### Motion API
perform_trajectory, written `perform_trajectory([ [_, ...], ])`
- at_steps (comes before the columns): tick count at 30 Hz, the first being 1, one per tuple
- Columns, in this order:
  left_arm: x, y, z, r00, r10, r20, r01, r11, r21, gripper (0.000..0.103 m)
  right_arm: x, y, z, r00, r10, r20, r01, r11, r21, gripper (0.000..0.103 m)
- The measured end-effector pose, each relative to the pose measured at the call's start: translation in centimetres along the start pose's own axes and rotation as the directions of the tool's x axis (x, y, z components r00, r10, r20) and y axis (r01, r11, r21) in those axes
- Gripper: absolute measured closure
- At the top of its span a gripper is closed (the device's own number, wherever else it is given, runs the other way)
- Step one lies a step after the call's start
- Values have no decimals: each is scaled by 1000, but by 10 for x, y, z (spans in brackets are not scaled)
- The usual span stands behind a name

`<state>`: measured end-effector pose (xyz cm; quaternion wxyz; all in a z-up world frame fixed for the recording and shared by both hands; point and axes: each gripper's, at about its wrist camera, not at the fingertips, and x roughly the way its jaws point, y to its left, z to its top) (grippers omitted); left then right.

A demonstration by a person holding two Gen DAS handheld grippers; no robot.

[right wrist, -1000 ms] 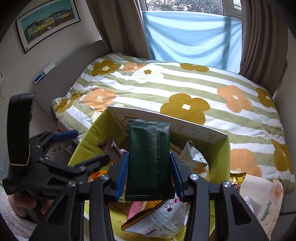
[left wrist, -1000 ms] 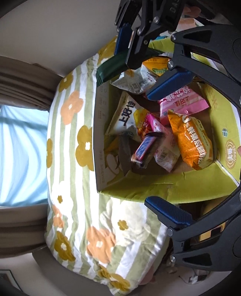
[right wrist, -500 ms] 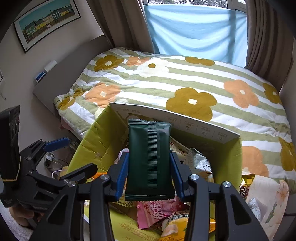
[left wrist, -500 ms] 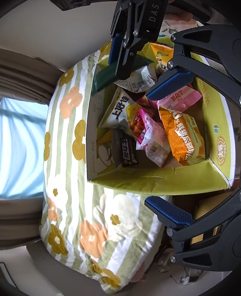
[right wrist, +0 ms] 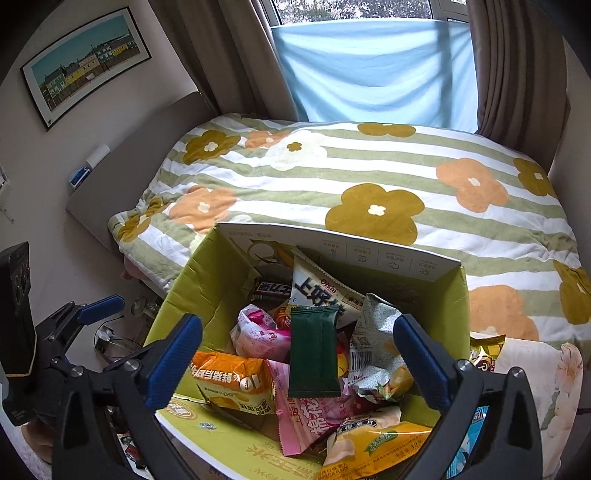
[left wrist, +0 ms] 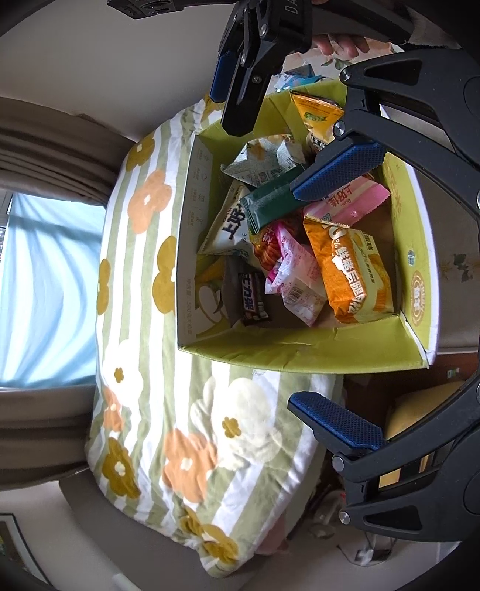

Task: Organize snacks
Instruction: 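Move both tools back toward the waffle and chip bags on the table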

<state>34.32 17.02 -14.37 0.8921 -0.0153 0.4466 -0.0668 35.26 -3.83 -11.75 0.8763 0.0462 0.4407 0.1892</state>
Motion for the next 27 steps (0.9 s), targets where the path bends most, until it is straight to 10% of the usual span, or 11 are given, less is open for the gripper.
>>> perform_trajectory([
  [16, -53, -41, 0, 992, 53, 115, -67, 990, 121, 0, -102, -20, -26, 981, -152, 117, 150, 988, 27, 0],
  [27, -62, -111, -19, 992, -59, 110, 46, 991, 122, 0, -174, -95, -57, 936, -291, 196, 281, 957, 77, 0],
])
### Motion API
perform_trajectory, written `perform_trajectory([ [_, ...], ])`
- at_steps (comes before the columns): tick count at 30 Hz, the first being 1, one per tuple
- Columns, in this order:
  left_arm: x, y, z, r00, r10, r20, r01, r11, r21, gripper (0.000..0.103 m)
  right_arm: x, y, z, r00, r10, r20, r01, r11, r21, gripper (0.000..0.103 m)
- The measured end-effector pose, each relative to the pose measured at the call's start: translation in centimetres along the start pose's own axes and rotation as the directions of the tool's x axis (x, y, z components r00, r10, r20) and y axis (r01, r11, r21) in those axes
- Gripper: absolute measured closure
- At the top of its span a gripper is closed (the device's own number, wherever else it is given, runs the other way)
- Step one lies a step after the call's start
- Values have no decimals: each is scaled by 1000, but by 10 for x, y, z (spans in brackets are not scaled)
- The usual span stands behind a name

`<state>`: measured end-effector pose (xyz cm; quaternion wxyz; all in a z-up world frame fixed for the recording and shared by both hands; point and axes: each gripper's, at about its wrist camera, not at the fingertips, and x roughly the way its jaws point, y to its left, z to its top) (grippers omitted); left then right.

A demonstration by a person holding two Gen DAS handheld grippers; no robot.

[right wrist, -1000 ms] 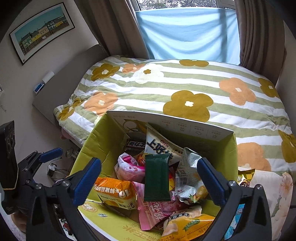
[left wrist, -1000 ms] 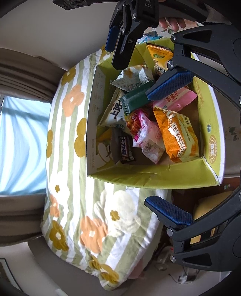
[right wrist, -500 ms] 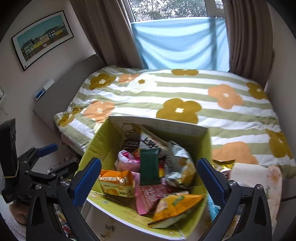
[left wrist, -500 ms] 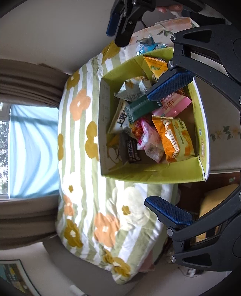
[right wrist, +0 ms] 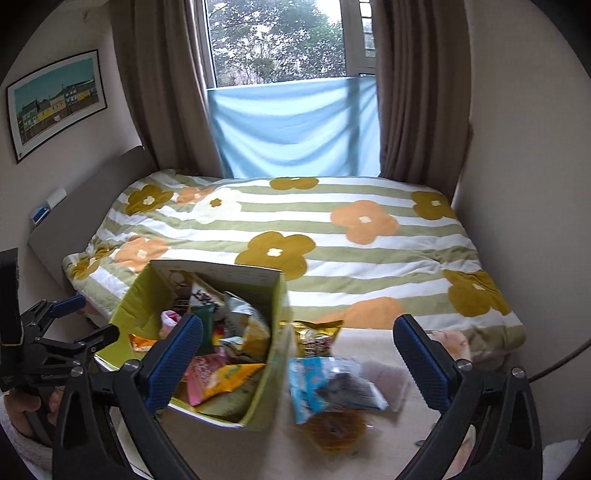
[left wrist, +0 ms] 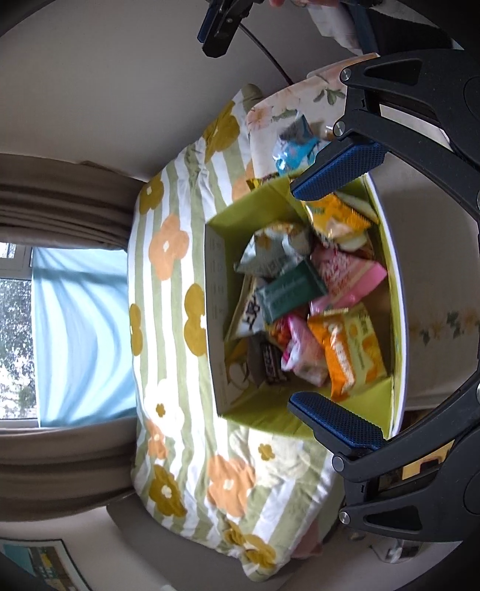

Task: Organize snacks
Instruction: 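Move both tools back toward the waffle and chip bags on the table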

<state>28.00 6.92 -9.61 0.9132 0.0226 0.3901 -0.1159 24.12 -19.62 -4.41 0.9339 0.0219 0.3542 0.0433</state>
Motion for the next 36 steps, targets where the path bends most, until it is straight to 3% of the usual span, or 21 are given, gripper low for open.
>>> perform_trajectory([
  [8, 5, -83, -14, 1000, 29, -12, -29, 999, -39, 0, 8, -78, -23, 994, 86, -73, -88, 996, -15, 0],
  [15, 21, -150, -38, 998, 53, -33, -56, 995, -87, 0, 32, -123, -43, 966, 206, -158, -222, 971, -91, 0],
  [22, 49, -187, -77, 993, 53, -103, -71, 980, -186, 0, 78, -124, -65, 902, 361, -239, -411, 887, -211, 0],
  [32, 133, -216, -138, 968, -31, -250, -49, 949, -310, 0, 162, -112, -78, 820, 460, -342, -562, 760, -325, 0],
  [36, 153, -224, -149, 964, -23, -265, -61, 951, -303, 0, 186, -102, -85, 764, 508, -397, -638, 688, -346, 0],
])
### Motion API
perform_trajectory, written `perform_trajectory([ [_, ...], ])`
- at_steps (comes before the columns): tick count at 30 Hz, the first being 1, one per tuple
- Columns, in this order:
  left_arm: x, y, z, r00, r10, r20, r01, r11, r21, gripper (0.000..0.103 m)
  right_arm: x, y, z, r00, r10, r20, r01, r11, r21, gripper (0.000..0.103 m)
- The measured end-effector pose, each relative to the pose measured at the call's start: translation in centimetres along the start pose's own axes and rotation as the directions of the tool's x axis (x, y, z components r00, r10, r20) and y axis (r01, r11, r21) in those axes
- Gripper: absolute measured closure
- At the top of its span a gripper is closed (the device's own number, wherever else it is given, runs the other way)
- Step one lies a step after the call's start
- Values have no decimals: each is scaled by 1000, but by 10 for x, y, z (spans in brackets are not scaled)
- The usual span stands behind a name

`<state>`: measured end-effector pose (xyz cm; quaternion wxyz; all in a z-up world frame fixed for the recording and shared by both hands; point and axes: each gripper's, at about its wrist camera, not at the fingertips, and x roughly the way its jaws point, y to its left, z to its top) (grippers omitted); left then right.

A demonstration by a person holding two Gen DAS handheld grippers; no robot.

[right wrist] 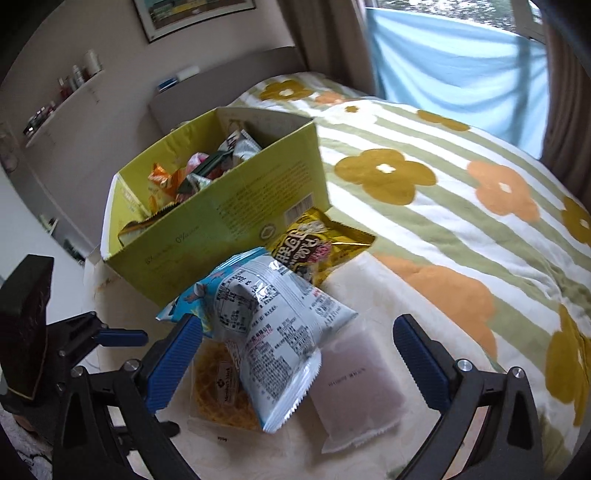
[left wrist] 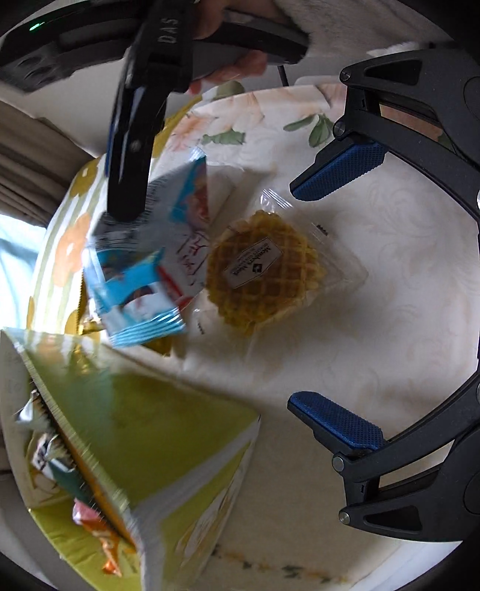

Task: Organize snacks
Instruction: 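Move both tools back toward the waffle and chip bags on the table, then grasp the white MPM chip bag with the right tool while the left tool grasps the wrapped waffle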

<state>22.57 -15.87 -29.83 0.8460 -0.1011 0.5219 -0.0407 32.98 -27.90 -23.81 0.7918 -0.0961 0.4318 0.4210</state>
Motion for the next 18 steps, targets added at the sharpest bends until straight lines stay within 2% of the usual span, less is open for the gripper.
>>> perform_trajectory([
  [7, 24, -11, 0, 1000, 10, 24, -8, 998, -58, 0, 28, -2, 9, 992, 108, -70, -116, 985, -129, 0],
  [15, 36, -33, 5, 999, 24, 34, -22, 998, -64, 0, 50, -7, 14, 967, 215, -136, -236, 957, -166, 0],
  [18, 41, -36, 8, 999, 38, 34, -35, 996, -77, 0, 54, -5, 12, 963, 225, -151, -250, 951, -179, 0],
])
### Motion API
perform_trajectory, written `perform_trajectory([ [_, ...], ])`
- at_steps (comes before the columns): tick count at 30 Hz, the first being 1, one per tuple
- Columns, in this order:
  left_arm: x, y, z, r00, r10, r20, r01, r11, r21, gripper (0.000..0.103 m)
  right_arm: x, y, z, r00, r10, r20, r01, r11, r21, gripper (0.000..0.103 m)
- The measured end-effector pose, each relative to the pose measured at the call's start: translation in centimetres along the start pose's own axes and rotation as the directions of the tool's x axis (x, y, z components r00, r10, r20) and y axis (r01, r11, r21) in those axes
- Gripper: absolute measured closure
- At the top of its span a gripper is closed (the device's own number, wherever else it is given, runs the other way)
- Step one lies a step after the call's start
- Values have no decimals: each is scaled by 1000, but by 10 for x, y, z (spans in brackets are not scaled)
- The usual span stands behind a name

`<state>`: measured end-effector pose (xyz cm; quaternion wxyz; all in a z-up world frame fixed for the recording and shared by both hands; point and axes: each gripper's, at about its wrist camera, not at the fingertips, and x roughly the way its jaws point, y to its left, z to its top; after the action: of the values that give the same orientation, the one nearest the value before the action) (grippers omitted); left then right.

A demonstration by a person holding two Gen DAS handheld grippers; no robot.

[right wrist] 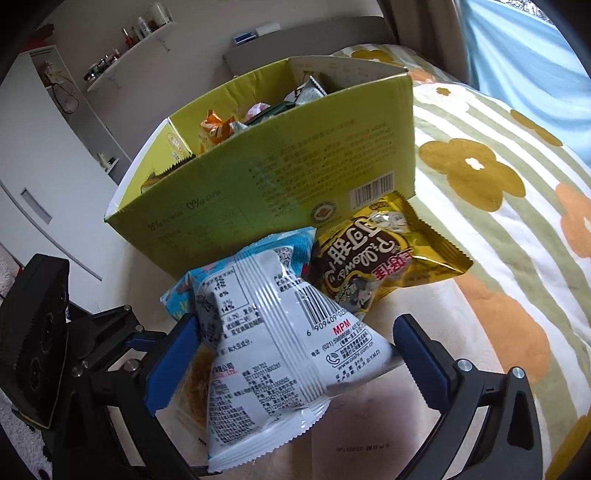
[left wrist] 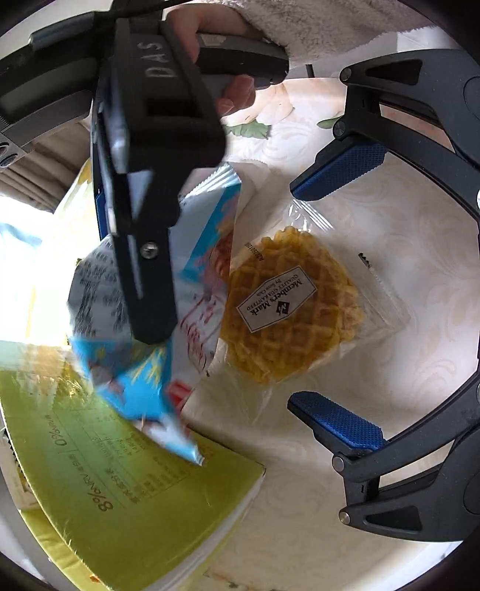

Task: Organize snacks
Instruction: 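Grasp the white MPM chip bag with the right tool while the left tool grasps the wrapped waffle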

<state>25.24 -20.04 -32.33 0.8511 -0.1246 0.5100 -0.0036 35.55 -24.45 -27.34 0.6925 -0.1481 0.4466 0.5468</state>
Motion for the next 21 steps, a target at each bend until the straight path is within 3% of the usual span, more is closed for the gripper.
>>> perform_trajectory([
  [2, 4, -2, 1, 1000, 14, 1, -14, 1000, -15, 0, 1, 1, -1, 1000, 1, -2, -1, 1000, -11, 1],
  [6, 14, -1, 8, 1000, 26, -8, -26, 999, -40, 0, -2, 2, -3, 1000, 27, 2, -27, 1000, -13, 20],
  [13, 25, -5, 13, 999, 36, -17, -37, 997, -62, 0, -8, 9, -4, 1000, 3, 13, -3, 999, -33, 40],
  [21, 40, -10, 19, 998, 56, -20, -57, 996, -66, 0, -31, 3, -8, 994, 15, 107, -19, 999, 39, 43],
])
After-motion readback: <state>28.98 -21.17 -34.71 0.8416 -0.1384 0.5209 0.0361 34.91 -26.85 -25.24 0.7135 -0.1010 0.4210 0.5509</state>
